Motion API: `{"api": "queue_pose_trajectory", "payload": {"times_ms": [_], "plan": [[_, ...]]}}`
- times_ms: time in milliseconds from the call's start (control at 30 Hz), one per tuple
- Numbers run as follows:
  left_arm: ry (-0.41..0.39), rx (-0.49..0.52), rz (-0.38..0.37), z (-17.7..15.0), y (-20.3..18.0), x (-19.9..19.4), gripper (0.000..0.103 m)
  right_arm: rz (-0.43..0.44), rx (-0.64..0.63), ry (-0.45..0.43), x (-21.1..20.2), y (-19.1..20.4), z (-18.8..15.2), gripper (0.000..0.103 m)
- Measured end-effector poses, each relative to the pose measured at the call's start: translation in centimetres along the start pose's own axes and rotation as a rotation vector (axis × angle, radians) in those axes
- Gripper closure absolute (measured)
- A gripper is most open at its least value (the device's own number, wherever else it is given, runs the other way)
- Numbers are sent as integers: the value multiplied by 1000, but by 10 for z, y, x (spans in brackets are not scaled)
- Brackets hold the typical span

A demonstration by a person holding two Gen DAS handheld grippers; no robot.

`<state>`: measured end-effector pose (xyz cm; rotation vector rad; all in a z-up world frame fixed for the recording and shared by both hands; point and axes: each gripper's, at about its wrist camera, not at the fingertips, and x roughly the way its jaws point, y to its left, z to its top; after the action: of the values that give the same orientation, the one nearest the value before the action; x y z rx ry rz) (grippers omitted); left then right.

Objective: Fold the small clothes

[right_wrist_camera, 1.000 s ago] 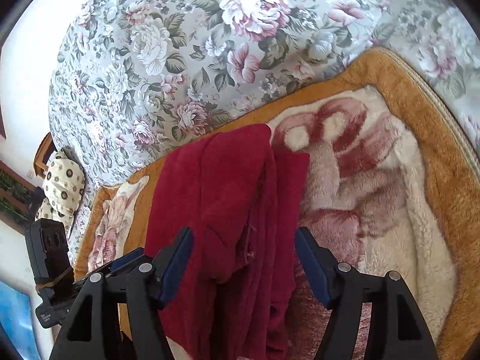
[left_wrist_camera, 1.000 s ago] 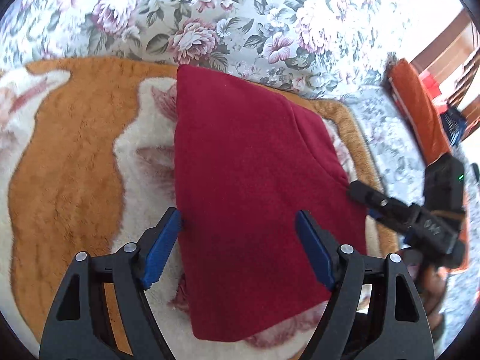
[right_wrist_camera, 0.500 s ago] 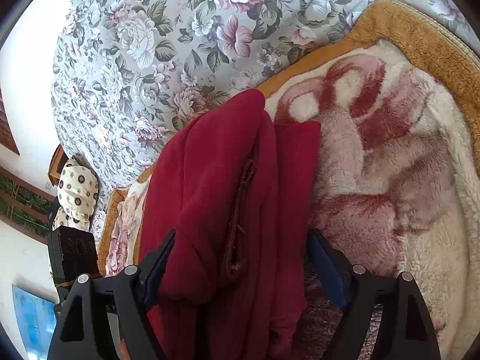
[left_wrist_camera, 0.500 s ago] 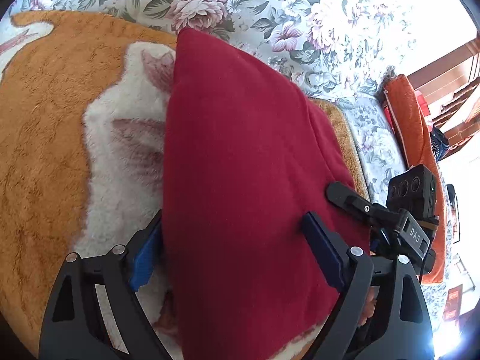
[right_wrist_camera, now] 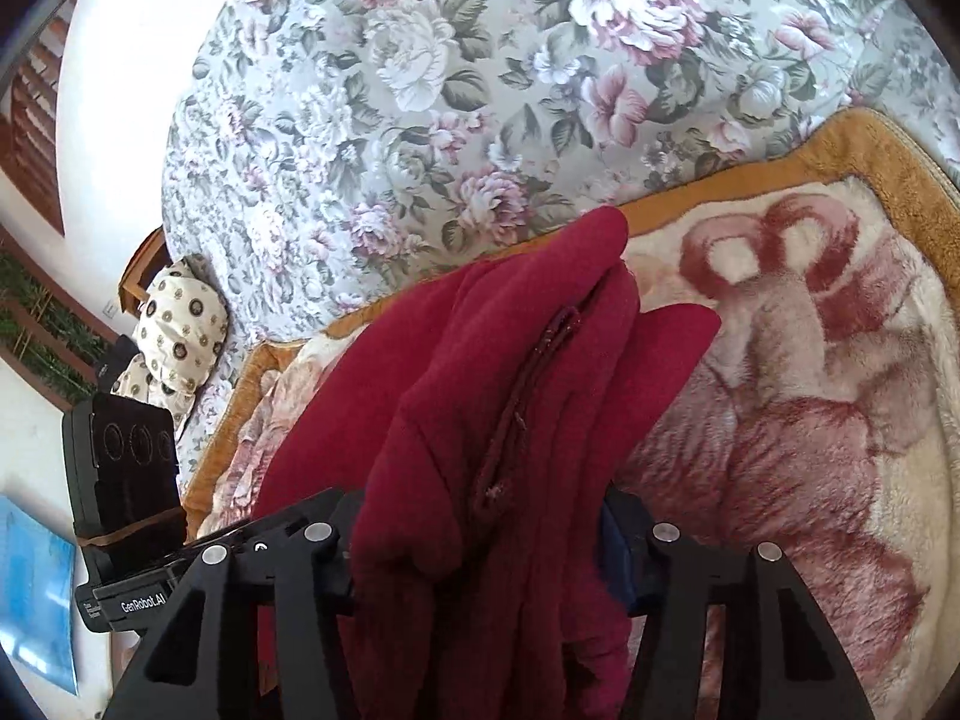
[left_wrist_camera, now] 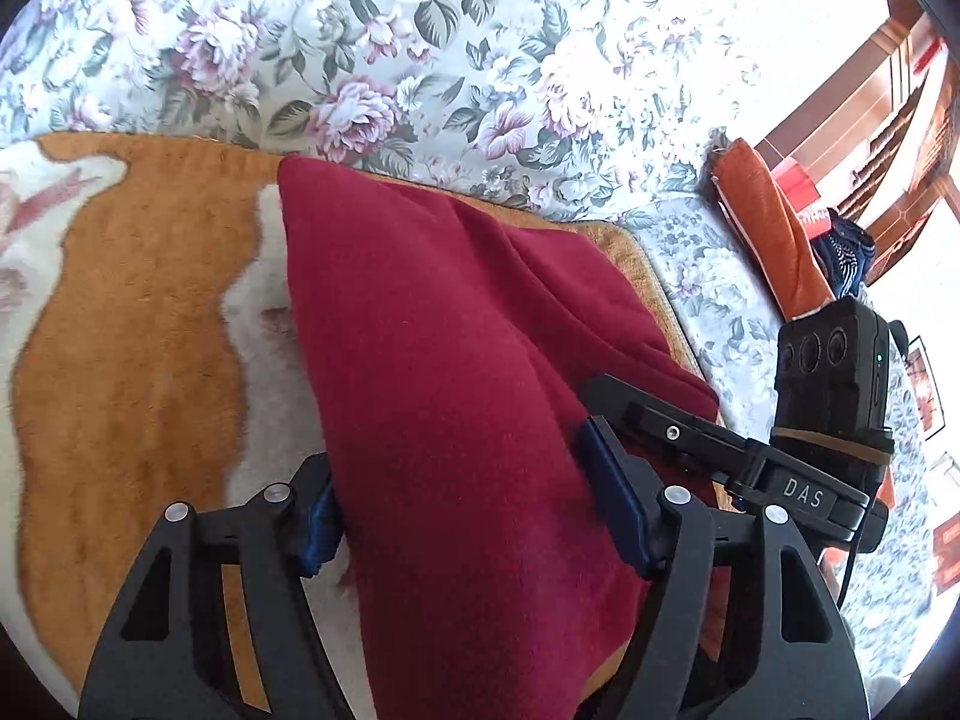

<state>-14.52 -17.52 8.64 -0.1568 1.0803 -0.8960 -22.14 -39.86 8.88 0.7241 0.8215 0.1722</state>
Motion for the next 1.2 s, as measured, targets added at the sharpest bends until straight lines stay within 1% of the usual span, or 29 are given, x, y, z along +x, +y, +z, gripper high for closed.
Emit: {"api": "queue_pose_trajectory", "payload": {"times_ms": [100, 167, 200, 267, 300, 367, 400, 500, 533, 600, 667, 700, 733, 833, 867, 933, 1000, 1133, 1200], "plan": [[0, 3, 28, -16, 11, -20, 32, 51, 2, 12, 3, 15, -15, 47], [20, -9, 67, -28, 24, -24, 32, 56, 4, 50, 14, 20, -26, 47], [31, -20, 89, -33, 29, -21, 32, 41, 7, 75, 22, 20, -31, 45], [62, -59, 133, -42, 45, -16, 32, -54, 16, 132, 35, 14, -41, 41], [73, -75, 135, -47, 50, -15, 32, -66, 28, 142, 35, 11, -44, 41], [49, -86, 136, -53, 53, -22, 31, -35, 82, 117, 20, 5, -48, 41], [35, -76, 150, -54, 52, -28, 31, -35, 92, 101, 11, 6, -47, 41], [4, -38, 209, -54, 42, -37, 31, -82, 38, 40, -15, 21, -41, 43], [-8, -25, 226, -54, 39, -40, 31, -100, -9, 10, -24, 31, -37, 46], [-12, -4, 272, -54, 33, -42, 31, -117, -90, -29, -34, 50, -31, 57], [-16, 16, 300, -53, 28, -38, 31, -116, -144, -20, -30, 65, -26, 60], [-14, 22, 315, -52, 26, -36, 31, -122, -164, -8, -26, 69, -25, 64], [-13, 26, 327, -51, 24, -34, 31, -143, -191, 3, -19, 73, -25, 65], [-5, 35, 366, -51, 22, -26, 31, -264, -246, 61, 5, 67, -31, 65], [-4, 37, 372, -52, 21, -25, 31, -288, -247, 83, 13, 61, -34, 65], [-6, 35, 373, -53, 20, -21, 31, -290, -218, 115, 22, 45, -42, 65], [-12, 19, 389, -54, 18, -19, 31, -288, -215, 101, 24, 39, -46, 65], [-42, 24, 421, -57, 12, -22, 31, -284, -230, 89, 13, 48, -44, 65], [-61, 29, 428, -57, 9, -26, 31, -272, -219, 51, -1, 54, -43, 65]]}}
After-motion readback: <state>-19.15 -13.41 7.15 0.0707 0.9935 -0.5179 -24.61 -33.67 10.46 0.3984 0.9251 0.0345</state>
